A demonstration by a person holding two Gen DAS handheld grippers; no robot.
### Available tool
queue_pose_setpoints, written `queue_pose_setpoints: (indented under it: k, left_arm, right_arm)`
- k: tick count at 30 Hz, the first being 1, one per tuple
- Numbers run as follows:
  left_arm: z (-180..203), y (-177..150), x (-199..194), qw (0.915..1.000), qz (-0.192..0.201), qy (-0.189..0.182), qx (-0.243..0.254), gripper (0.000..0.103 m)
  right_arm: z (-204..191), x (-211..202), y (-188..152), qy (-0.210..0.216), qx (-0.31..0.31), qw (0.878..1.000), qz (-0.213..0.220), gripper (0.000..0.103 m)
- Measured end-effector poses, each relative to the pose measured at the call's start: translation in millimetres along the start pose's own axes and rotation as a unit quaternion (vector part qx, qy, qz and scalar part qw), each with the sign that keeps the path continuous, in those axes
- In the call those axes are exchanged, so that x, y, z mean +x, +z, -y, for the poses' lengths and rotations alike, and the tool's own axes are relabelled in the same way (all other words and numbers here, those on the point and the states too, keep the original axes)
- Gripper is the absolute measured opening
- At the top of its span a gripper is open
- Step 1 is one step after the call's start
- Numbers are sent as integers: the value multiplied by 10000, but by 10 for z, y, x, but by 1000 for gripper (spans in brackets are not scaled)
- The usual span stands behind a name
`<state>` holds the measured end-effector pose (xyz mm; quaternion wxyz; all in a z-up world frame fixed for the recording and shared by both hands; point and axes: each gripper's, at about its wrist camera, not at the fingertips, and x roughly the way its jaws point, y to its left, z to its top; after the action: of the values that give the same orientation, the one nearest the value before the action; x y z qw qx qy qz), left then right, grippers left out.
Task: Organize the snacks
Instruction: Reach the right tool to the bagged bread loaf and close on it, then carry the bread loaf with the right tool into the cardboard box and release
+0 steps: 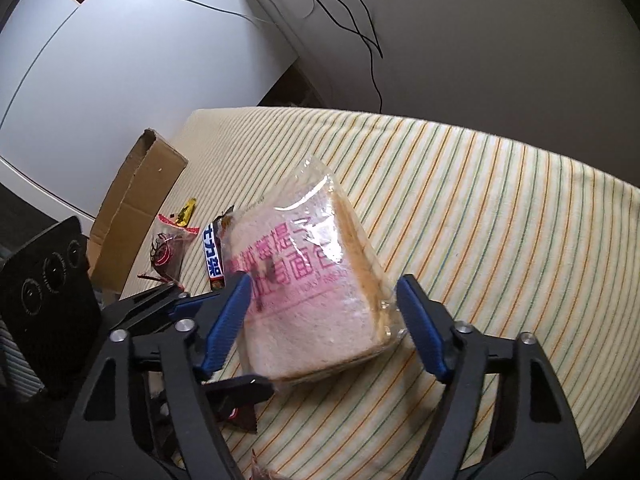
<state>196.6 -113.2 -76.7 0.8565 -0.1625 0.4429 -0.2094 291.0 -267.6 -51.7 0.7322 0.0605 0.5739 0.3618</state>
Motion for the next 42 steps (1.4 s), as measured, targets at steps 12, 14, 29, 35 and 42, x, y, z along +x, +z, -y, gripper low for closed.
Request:
queue_pose_setpoints:
  k: [12, 14, 29, 35, 42]
  left_arm:
    - [62, 38, -164, 9995, 195, 71, 253, 65]
    - [55, 34, -223, 9993, 245, 61, 274, 65]
    - [-78, -74, -1014, 9944, 943, 270, 401, 65]
    - [-246, -135, -1347, 9905, 1247, 458, 353, 65]
    - [-574, -226, -1709, 9847, 1548, 780, 148, 65]
  right_arm:
    - [-100, -151, -102, -8, -26, 10000, 0, 55]
    - [-174, -177, -104, -32, -58, 10000, 50, 54]
    - [-989, -313, -82, 45, -518, 9980, 353, 54]
    - [-1421, -250, -12, 155, -818, 9957, 410, 54]
    - [-1934, -37, 80, 374, -1135, 9922, 357, 54]
